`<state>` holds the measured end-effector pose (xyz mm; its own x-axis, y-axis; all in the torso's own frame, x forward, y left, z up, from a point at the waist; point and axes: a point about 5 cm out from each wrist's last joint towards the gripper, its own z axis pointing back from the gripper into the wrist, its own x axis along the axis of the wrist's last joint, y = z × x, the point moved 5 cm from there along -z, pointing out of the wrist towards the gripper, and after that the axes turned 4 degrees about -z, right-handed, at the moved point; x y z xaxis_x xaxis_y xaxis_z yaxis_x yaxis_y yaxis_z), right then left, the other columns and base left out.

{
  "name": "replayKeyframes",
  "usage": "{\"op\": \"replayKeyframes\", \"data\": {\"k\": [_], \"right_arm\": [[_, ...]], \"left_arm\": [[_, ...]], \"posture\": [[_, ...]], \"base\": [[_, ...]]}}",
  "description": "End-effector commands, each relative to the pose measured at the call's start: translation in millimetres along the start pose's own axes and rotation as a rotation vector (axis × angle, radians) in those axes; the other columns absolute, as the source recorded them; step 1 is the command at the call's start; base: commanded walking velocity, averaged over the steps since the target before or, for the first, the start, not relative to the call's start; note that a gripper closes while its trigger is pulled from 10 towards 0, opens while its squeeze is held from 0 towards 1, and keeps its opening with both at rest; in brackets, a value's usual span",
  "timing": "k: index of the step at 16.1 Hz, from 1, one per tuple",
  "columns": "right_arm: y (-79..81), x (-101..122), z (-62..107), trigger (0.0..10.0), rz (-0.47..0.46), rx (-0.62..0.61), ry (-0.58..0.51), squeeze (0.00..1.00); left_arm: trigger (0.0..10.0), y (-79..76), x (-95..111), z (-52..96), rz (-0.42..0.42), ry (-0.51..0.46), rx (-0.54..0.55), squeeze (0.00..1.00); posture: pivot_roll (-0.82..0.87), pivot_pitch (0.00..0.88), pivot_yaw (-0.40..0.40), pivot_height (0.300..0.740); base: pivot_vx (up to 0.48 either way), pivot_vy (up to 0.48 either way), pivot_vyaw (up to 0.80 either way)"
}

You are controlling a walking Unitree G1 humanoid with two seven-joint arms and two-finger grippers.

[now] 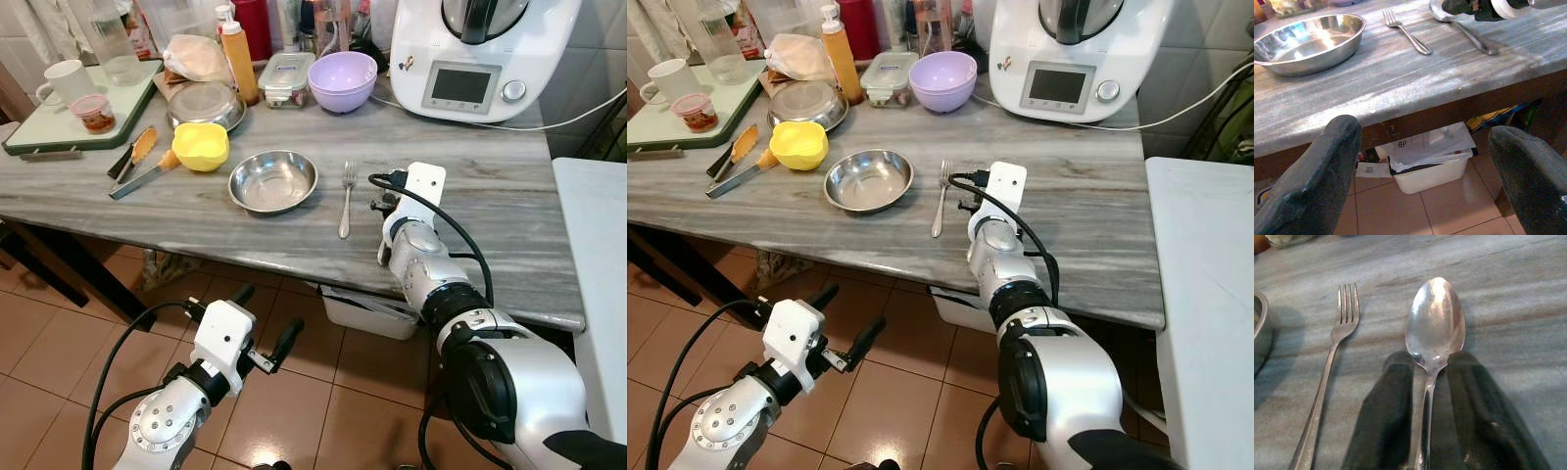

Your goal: Setting the table

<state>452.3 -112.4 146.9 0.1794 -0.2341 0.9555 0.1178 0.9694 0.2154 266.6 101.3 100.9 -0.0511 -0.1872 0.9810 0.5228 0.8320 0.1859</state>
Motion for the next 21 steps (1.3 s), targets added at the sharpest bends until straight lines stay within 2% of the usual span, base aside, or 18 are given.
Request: {"op": "replayKeyframes", "data": {"k": [1, 4, 5, 8, 11, 14, 18, 19, 21], "right_arm": [[9.1, 6, -0.2, 10.0, 0.002, 0.02, -0.012, 1.0], [8.8, 12, -0.5, 10.0, -0.017, 0.018, -0.034, 1.0], [15.3, 21, -0.2, 10.0, -0.011, 0.054, -0.072, 1.0], [24.3, 33, 2.5, 10.0, 0.084, 0.107, -0.156, 1.0], [21.5, 26, 7.5, 10.0, 0.154, 0.13, -0.205, 1.0], [5.6, 1, 16.4, 10.0, 0.199, 0.137, -0.208, 1.0], [-13.9, 1, 31.5, 10.0, 0.313, 0.108, -0.313, 1.0], [-22.2, -1, 38.4, 10.0, 0.342, 0.1, -0.335, 1.0], [-25.1, -4, 43.9, 10.0, 0.317, 0.129, -0.335, 1.0]], "left_arm": [[10.0, 1.4, -2, 1.6, -0.008, 0.013, 0.007, 0.0], [10.0, 1.6, -2, 1.5, -0.01, 0.012, 0.01, 0.0], [10.0, 1.9, -2, 1.4, -0.011, 0.012, 0.011, 0.0], [10.0, 2.0, -2, 0.4, -0.013, 0.009, 0.018, 0.0], [10.0, 2.1, -2, -1.5, -0.011, 0.004, 0.022, 0.0], [10.0, 3.9, -2, -3.1, -0.013, 0.0, 0.034, 0.0], [10.0, 13.0, 1, -4.1, -0.024, -0.017, 0.095, 0.0], [10.0, 21.1, 1, -5.0, -0.002, -0.02, 0.147, 0.0], [10.0, 23.8, 2, -5.1, 0.02, -0.031, 0.167, 0.0]], "posture": [[-0.08, 0.155, 0.099, 0.74], [-0.08, 0.152, 0.099, 0.74], [-0.08, 0.152, 0.099, 0.74], [-0.08, 0.144, 0.095, 0.74], [-0.09, 0.139, 0.09, 0.74], [-0.09, 0.136, 0.085, 0.74], [-0.11, 0.126, 0.083, 0.74], [-0.11, 0.122, 0.079, 0.74], [-0.11, 0.119, 0.078, 0.74]], "base": [[0.0, 0.0, 0.0], [0.0, 0.0, 0.0], [0.0, 0.0, 0.0], [0.0, 0.0, 0.0], [0.0, 0.0, 0.0], [0.0, 0.0, 0.0], [0.0, 0.0, 0.0], [0.0, 0.0, 0.0], [0.0, 0.0, 0.0]]}}
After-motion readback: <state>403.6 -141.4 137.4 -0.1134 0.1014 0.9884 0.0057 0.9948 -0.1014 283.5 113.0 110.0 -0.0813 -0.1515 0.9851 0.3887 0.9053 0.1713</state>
